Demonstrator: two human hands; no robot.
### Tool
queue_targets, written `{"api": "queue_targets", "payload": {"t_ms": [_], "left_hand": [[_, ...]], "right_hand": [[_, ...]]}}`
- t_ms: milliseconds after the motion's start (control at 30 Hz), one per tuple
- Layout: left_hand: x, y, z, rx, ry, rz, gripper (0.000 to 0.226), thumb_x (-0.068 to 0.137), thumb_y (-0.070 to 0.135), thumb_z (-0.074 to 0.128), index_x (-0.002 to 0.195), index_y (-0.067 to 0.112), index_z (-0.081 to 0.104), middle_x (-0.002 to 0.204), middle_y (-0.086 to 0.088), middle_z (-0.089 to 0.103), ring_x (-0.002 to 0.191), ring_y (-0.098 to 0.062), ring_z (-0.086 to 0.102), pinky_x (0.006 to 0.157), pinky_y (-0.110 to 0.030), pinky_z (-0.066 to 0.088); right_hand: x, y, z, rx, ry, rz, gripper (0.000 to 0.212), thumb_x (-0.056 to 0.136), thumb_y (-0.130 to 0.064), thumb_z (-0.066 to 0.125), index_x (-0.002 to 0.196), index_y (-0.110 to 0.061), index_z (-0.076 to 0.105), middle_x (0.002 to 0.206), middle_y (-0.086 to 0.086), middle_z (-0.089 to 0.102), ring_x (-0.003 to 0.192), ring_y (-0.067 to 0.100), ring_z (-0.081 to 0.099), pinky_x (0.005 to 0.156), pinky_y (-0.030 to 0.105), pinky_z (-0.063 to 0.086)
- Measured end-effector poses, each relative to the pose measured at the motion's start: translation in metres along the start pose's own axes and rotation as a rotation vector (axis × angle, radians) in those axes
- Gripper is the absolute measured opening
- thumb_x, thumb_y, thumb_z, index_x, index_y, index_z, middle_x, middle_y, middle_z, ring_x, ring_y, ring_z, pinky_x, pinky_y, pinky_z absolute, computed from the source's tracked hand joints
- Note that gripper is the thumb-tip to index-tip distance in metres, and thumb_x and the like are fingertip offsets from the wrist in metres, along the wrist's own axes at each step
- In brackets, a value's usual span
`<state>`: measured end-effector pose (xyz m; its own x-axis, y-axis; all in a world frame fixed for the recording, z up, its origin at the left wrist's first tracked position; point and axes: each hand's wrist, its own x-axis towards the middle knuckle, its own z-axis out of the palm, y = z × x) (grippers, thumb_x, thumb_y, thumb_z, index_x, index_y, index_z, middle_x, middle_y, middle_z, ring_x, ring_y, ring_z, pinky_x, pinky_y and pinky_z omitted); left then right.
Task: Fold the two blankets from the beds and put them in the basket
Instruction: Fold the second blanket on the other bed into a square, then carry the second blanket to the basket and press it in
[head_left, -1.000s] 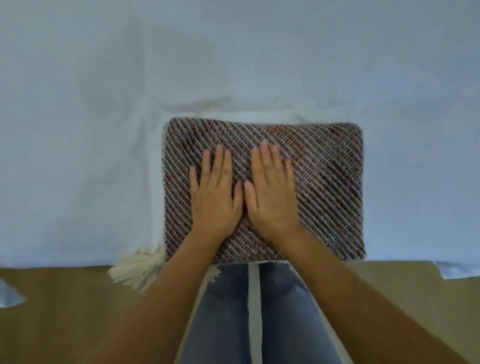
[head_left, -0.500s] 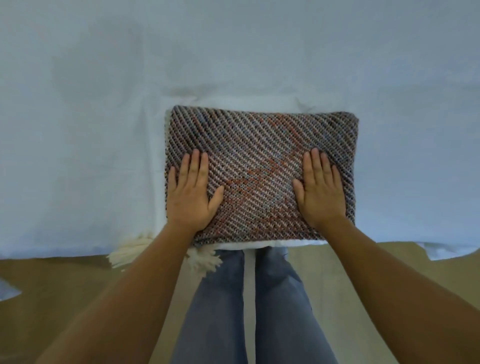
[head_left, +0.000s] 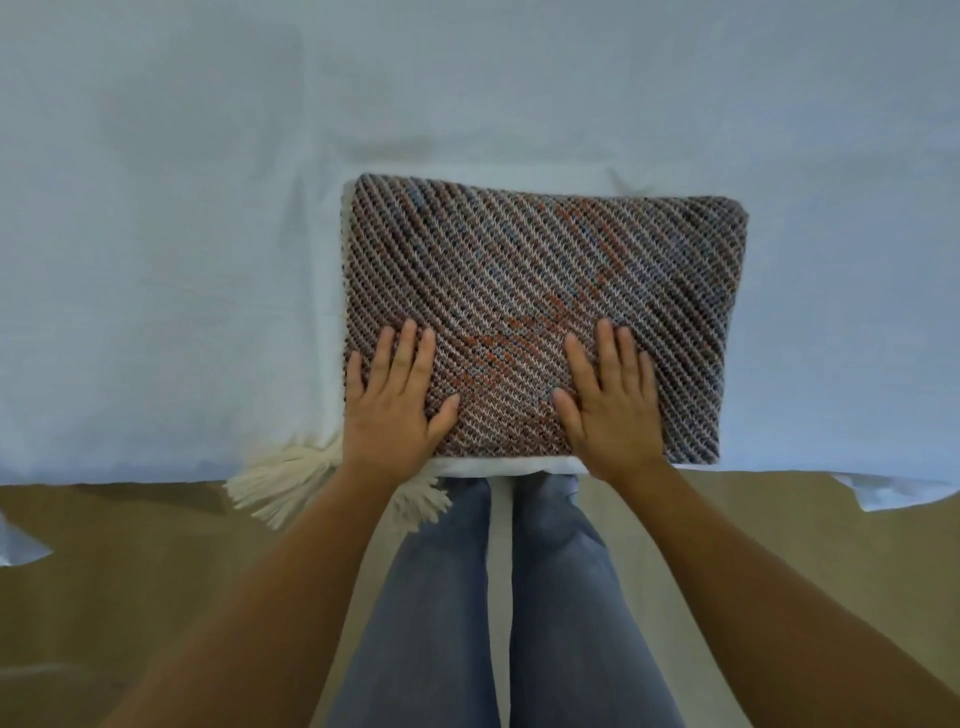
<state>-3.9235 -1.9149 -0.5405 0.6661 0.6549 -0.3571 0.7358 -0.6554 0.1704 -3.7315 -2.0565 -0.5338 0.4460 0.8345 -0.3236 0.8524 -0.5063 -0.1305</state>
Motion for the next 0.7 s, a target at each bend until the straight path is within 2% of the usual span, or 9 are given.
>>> {"api": "queue_targets", "payload": {"t_ms": [133, 200, 233, 300, 367, 433, 500, 600, 700], "left_hand": [[0.0, 0.002, -0.003, -0.117, -0.009, -0.003, 0.072, 0.086, 0.059, 0.021, 0.144, 0.024, -0.003, 0.156, -0.003, 0.004, 0.143, -0.019, 0.001, 0.114, -0.042, -0.006], [0.003, 0.003, -0.011, -0.247, 0.058, -0.034, 0.079, 0.083, 0.063, 0.028, 0.145, 0.027, -0.007, 0.154, -0.001, -0.008, 0.145, -0.021, -0.003, 0.113, -0.039, -0.008], [0.006, 0.002, -0.016, -0.339, 0.108, -0.092, 0.085, 0.082, 0.063, 0.036, 0.146, 0.027, -0.007, 0.156, -0.002, -0.009, 0.144, -0.022, -0.004, 0.113, -0.039, -0.006], [0.02, -0.005, -0.031, -0.634, 0.151, -0.293, 0.101, 0.077, 0.059, 0.057, 0.149, 0.023, -0.004, 0.158, -0.008, -0.003, 0.145, -0.022, 0.001, 0.115, -0.039, 0.001], [0.041, -0.015, -0.045, -0.935, 0.098, -0.442, 0.107, 0.07, 0.05, 0.073, 0.148, 0.018, 0.008, 0.155, -0.007, 0.019, 0.141, -0.022, 0.022, 0.116, -0.039, 0.018], [0.056, -0.018, -0.057, -0.978, 0.043, -0.452, 0.094, 0.063, 0.045, 0.08, 0.139, 0.017, 0.032, 0.142, -0.004, 0.044, 0.127, -0.022, 0.045, 0.104, -0.035, 0.036], [0.065, -0.018, -0.064, -0.968, -0.007, -0.476, 0.092, 0.059, 0.045, 0.083, 0.134, 0.017, 0.038, 0.136, -0.003, 0.05, 0.12, -0.022, 0.051, 0.099, -0.036, 0.042], [0.066, -0.015, -0.068, -1.093, -0.108, -0.562, 0.094, 0.056, 0.037, 0.086, 0.134, 0.015, 0.038, 0.134, -0.004, 0.052, 0.117, -0.023, 0.053, 0.098, -0.04, 0.044], [0.061, -0.009, -0.075, -1.243, -0.199, -0.626, 0.085, 0.055, 0.029, 0.087, 0.129, 0.014, 0.048, 0.126, -0.005, 0.059, 0.105, -0.023, 0.06, 0.092, -0.04, 0.048]], "right_hand": [[-0.002, 0.025, -0.008, 0.013, -0.087, 0.06, 0.066, 0.091, -0.06, 0.005, 0.145, -0.025, 0.013, 0.155, 0.017, 0.018, 0.143, 0.034, 0.011, 0.114, 0.049, 0.008], [0.0, 0.023, -0.014, 0.074, -0.061, 0.081, 0.07, 0.088, -0.065, 0.007, 0.146, -0.026, 0.014, 0.156, 0.017, 0.014, 0.144, 0.037, 0.009, 0.114, 0.049, 0.004], [0.002, 0.022, -0.017, 0.128, -0.023, 0.124, 0.074, 0.087, -0.066, 0.016, 0.147, -0.024, 0.017, 0.156, 0.017, 0.014, 0.143, 0.038, 0.009, 0.114, 0.05, 0.003], [0.007, 0.024, -0.027, 0.256, 0.115, 0.279, 0.082, 0.082, -0.064, 0.036, 0.148, -0.019, 0.018, 0.156, 0.019, 0.012, 0.143, 0.039, 0.007, 0.112, 0.052, 0.003], [0.014, 0.032, -0.037, 0.424, 0.201, 0.506, 0.097, 0.077, -0.062, 0.055, 0.149, -0.016, 0.009, 0.157, 0.017, 0.009, 0.144, 0.037, 0.005, 0.113, 0.054, 0.005], [0.024, 0.043, -0.044, 0.637, 0.162, 0.681, 0.113, 0.07, -0.058, 0.069, 0.149, -0.016, -0.001, 0.156, 0.013, 0.014, 0.143, 0.033, 0.014, 0.114, 0.057, 0.015], [0.031, 0.047, -0.05, 0.783, 0.077, 0.727, 0.12, 0.066, -0.053, 0.075, 0.149, -0.017, -0.003, 0.155, 0.01, 0.02, 0.141, 0.031, 0.023, 0.113, 0.055, 0.023], [0.032, 0.05, -0.057, 0.968, 0.023, 0.739, 0.104, 0.067, -0.041, 0.08, 0.146, -0.014, 0.017, 0.148, 0.009, 0.036, 0.132, 0.027, 0.04, 0.109, 0.043, 0.034], [0.022, 0.052, -0.071, 1.142, -0.027, 0.77, 0.067, 0.07, -0.029, 0.08, 0.127, -0.01, 0.05, 0.128, 0.01, 0.058, 0.1, 0.021, 0.059, 0.086, 0.03, 0.044]]}}
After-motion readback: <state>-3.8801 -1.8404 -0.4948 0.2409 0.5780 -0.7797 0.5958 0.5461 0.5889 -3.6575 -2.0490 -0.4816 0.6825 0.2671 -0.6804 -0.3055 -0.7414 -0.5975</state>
